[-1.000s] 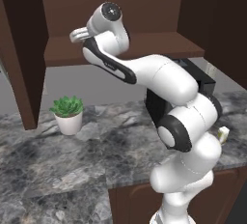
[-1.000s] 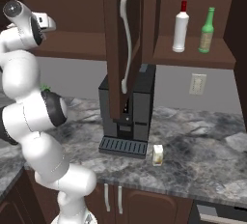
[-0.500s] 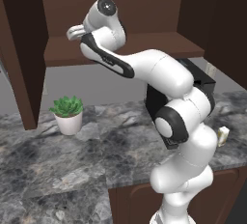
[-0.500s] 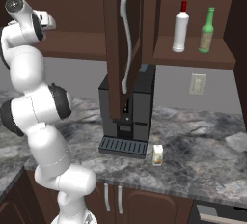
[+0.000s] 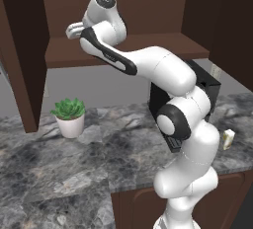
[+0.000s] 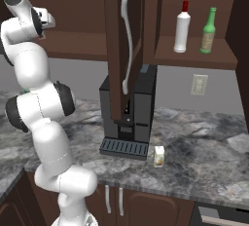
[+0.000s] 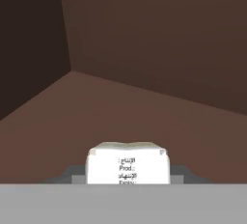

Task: Sort all alcoholic drinks to one cabinet, and non-alcoholic drinks to the other.

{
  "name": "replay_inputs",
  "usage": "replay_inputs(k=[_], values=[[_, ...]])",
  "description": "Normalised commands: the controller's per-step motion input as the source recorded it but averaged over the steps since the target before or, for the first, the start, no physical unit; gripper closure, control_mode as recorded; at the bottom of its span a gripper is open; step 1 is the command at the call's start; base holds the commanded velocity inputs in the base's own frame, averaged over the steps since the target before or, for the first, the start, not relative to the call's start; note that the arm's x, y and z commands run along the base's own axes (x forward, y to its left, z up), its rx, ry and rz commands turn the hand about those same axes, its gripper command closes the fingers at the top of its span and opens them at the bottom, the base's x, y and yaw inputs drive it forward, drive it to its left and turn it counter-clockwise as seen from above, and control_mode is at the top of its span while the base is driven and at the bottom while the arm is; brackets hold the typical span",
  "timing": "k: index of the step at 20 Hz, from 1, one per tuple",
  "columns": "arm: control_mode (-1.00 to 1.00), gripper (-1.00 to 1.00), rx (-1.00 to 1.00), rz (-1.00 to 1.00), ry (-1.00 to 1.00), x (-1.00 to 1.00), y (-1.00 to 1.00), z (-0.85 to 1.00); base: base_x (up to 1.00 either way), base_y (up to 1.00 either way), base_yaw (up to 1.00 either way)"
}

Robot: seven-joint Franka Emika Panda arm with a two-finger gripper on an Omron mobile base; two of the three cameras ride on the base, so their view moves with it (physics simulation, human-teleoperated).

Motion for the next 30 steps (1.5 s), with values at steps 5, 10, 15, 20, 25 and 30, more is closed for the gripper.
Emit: replay_inputs(k=[5, 10, 15, 20, 25, 30], values=[[-1.0, 1.0, 0.0, 0.0, 0.0, 0.08, 0.06, -0.12, 0.0, 0.0, 0.0], [-1.0, -1.0, 0.0, 0.0, 0.0, 0.1, 0.06, -0.08, 0.0, 0.0, 0.0], [-1.0, -1.0, 0.0, 0.0, -0.01, 0.15, 0.01, -0.03, 0.0, 0.0, 0.0], [-1.0, -1.0, 0.0, -0.01, -0.12, 0.11, 0.0, 0.0, 0.0, 0.0, 0.0], [-1.0, -1.0, 0.0, -0.02, -0.11, 0.08, 0.0, -0.02, 0.0, 0.0, 0.0], [-1.0, -1.0, 0.0, -0.02, -0.09, 0.06, 0.0, -0.07, 0.0, 0.0, 0.0]])
